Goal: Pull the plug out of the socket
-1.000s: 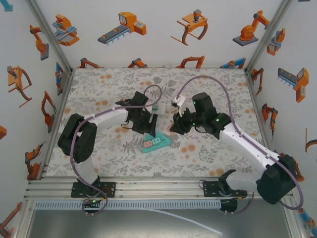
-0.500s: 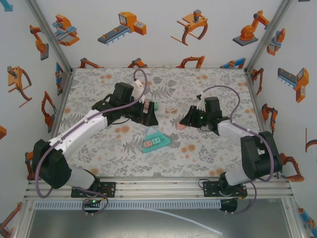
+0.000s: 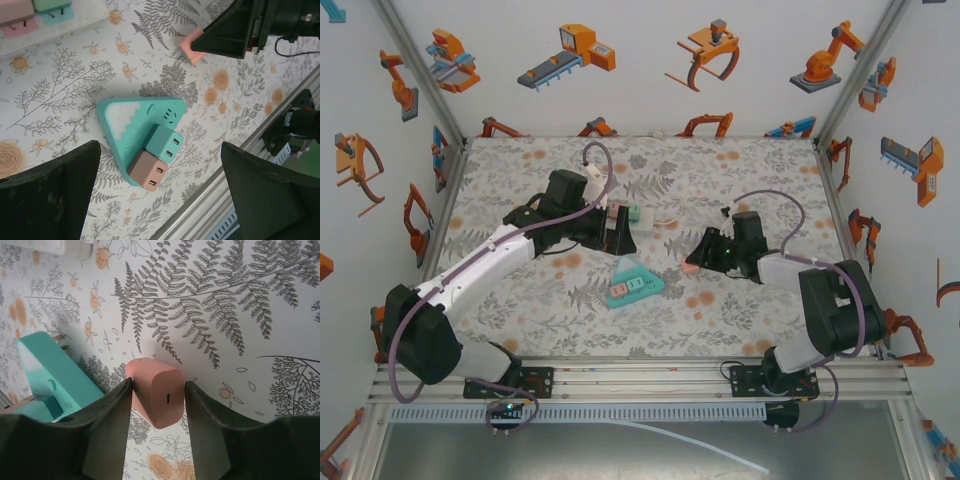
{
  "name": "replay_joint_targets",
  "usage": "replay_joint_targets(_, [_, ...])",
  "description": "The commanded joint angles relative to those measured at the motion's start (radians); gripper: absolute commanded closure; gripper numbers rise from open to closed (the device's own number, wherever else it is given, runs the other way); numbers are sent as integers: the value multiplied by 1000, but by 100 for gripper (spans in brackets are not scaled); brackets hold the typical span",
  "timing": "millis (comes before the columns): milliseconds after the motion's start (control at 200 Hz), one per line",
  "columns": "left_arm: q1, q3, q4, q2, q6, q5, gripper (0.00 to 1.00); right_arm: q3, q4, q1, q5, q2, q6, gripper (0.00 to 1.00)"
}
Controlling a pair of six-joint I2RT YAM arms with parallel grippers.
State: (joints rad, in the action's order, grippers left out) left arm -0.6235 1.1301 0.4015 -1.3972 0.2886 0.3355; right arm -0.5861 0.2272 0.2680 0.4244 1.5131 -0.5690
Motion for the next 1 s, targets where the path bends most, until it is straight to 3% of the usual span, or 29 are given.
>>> replay_joint_targets(0, [17, -10, -19, -6, 69, -36, 3, 8, -60, -6, -76, -51, 40, 53])
replay_joint_targets(240, [43, -21, -7, 11, 132, -91, 3, -67, -164, -9, -62, -197, 188, 51])
replay_joint_targets(511, [103, -30, 18, 21, 272, -122, 0, -160, -131, 62, 175, -332, 646, 51])
replay_joint_targets(691, [108, -29, 33, 20, 289, -127, 3, -252, -225, 181, 285, -298, 949, 51])
replay_joint_targets(991, [111, -18, 56, -1, 290, -131, 6, -375, -446, 376, 335, -126, 1379, 50])
